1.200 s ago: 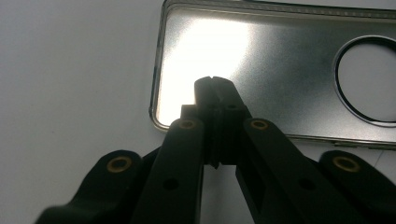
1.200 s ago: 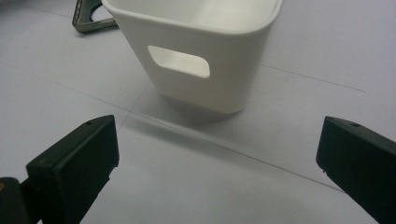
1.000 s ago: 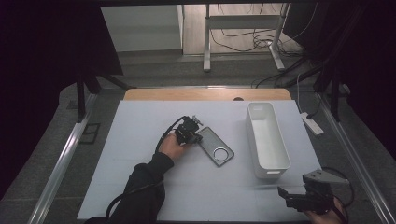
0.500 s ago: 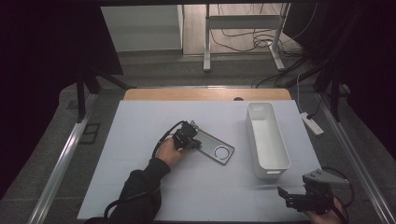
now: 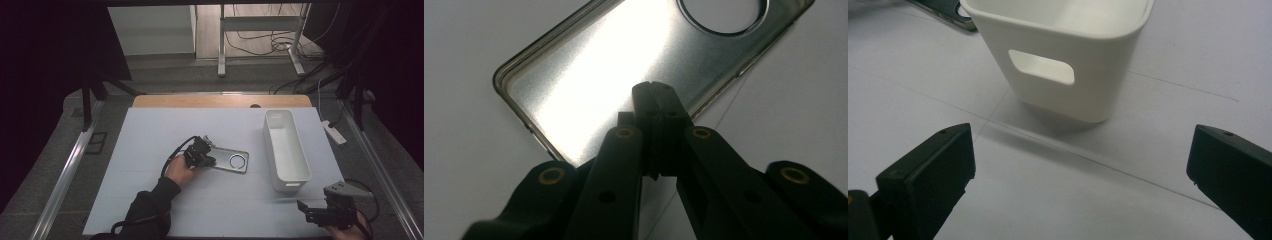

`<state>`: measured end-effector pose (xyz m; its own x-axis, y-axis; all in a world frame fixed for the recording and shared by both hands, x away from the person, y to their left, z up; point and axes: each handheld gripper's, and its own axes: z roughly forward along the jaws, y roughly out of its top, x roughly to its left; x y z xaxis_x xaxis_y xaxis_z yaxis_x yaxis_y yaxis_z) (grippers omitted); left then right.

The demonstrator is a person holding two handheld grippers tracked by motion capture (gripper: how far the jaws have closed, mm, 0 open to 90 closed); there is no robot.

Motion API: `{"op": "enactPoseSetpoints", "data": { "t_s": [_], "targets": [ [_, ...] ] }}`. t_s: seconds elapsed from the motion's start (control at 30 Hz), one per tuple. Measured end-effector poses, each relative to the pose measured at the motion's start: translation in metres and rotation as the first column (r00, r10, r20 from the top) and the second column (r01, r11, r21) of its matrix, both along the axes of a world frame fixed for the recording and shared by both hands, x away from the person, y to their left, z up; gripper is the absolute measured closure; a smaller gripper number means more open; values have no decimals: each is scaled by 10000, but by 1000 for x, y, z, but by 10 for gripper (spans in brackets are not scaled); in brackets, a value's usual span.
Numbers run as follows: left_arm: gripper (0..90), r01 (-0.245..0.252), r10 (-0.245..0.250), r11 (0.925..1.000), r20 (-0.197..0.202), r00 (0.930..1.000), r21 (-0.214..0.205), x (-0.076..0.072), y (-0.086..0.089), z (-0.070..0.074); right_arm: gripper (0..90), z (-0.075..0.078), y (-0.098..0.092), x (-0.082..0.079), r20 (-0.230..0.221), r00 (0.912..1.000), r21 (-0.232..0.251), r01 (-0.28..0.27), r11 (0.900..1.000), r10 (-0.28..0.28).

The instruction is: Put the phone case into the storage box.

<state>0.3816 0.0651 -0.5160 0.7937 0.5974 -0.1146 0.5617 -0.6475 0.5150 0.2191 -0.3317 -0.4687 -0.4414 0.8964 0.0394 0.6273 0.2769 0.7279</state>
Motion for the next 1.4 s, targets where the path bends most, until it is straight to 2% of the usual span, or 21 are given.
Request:
{"op": "enactPoseSetpoints", "data": {
  "t_s": [0.17, 0.23, 0.57, 0.97, 1.1, 1.27, 1.4],
  "targets": [
    [894, 20, -20, 10000, -36, 10000, -97, -9, -1, -1, 0, 0, 0, 0, 6, 10000, -5, -5, 10000, 5],
    [894, -161, 160, 9993, -41, 9999, -346, -14, -3, -2, 0, 0, 0, 0, 16, 10000, -19, -18, 10000, 18],
    [894, 82, -98, 9982, -273, 9996, -591, -27, -7, -3, 0, 0, 1, 0, 29, 10000, -78, -69, 9999, 69],
    [894, 514, -522, 9978, -187, 9985, -431, -42, -25, -1, 0, 0, 1, 1, 1, 10000, -40, -32, 10000, 32],
    [894, 463, -471, 9981, -188, 9987, -408, -45, -30, -1, 0, 0, 1, 0, 24, 10000, -61, -59, 10000, 59],
    [894, 436, -445, 9979, -164, 9989, -486, -44, -29, 0, 0, 0, 1, 0, 31, 10000, -70, -43, 10000, 43],
    [893, 473, -472, 9980, 31, 9989, -431, -42, -25, 10, 0, 0, 1, 0, 30, 10000, -46, -27, 10000, 27]
  ]
}}
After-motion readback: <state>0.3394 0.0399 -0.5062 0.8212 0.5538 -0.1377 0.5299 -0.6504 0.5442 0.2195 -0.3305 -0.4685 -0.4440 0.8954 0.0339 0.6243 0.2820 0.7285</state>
